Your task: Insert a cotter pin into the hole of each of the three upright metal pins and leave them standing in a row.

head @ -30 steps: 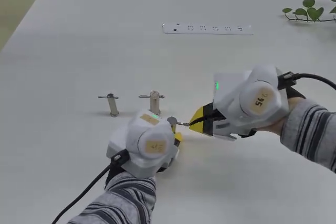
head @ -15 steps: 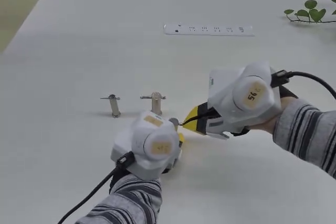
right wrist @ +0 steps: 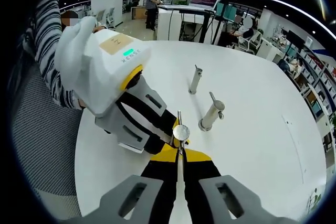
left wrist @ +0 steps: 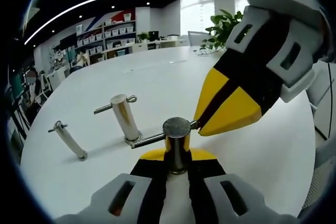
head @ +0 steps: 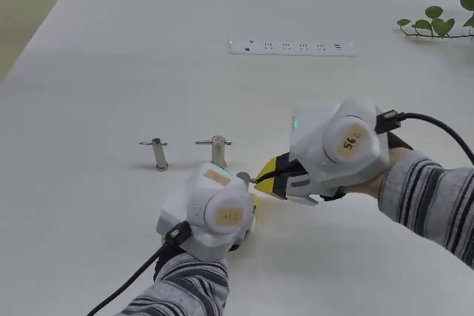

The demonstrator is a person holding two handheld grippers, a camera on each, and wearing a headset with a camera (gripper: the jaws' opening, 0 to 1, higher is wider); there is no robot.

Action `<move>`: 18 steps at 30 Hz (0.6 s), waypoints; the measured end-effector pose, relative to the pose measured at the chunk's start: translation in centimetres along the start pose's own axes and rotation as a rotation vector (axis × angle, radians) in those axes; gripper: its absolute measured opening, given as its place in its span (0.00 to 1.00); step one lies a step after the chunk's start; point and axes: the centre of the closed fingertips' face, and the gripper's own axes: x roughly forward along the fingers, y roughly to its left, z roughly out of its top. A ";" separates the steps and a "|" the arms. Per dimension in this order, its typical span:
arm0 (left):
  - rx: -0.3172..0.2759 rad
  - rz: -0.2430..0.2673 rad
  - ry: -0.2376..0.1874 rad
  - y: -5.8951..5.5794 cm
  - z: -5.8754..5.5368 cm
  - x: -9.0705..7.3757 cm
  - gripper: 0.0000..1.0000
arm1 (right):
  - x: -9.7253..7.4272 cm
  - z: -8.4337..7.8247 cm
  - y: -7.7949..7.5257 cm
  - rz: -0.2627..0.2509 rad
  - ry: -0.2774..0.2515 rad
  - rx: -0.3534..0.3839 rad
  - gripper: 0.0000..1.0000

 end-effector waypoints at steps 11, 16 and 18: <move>0.007 -0.062 0.008 -1.1 -0.2 -0.8 0.36 | -0.4 1.6 -0.5 -0.002 -0.065 0.095 0.07; 0.007 -0.081 -0.012 -1.1 0.3 -1.4 0.42 | 0.4 1.8 -0.1 0.020 -0.056 0.114 0.14; -0.005 -0.091 -0.018 -1.1 0.5 -1.7 0.46 | 0.8 1.8 0.0 0.027 -0.055 0.122 0.14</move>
